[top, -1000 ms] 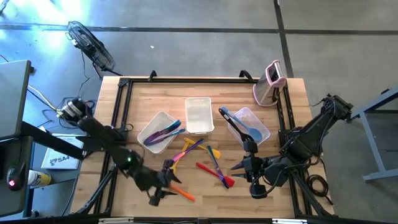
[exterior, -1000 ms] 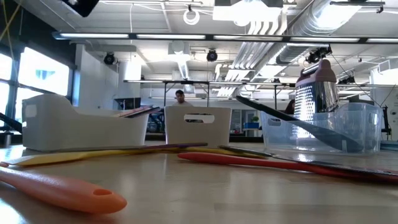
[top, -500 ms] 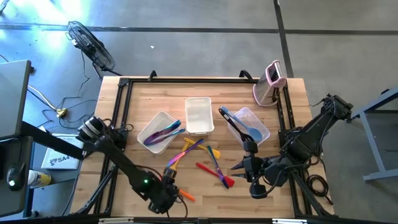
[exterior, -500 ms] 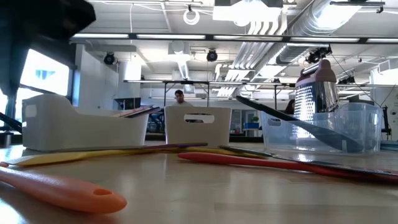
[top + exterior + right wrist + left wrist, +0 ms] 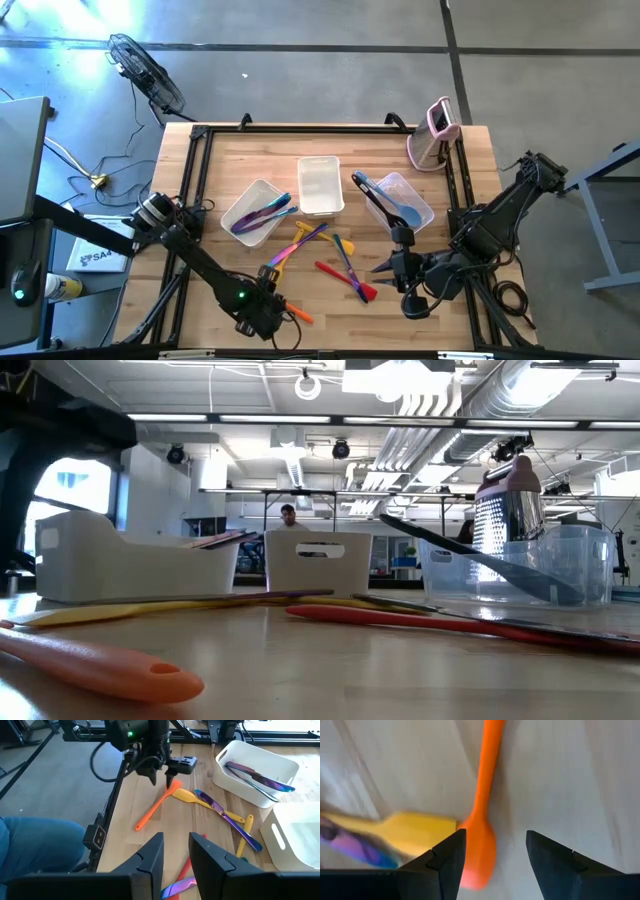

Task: Pick & Place Kitchen Items
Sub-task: Put the orange spatula into the right white bin

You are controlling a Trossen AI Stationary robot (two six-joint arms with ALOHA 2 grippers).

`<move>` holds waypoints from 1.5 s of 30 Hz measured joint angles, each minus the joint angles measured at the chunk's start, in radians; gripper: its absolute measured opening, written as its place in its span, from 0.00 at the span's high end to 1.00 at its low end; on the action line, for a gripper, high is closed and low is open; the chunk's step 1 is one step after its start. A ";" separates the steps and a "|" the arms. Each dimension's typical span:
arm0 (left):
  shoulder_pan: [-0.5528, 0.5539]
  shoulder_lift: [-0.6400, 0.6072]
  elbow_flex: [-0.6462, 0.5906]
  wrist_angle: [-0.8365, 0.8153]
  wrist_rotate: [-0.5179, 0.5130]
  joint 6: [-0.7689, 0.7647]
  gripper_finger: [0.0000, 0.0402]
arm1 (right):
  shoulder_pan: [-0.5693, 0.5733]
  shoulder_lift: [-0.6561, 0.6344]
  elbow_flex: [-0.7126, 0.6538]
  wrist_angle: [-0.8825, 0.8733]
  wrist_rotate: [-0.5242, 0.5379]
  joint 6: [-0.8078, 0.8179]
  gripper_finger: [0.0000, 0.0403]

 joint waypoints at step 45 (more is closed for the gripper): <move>0.118 0.003 -0.113 -0.012 0.164 -0.065 0.50 | 0.000 0.001 0.000 -0.001 0.000 0.008 0.79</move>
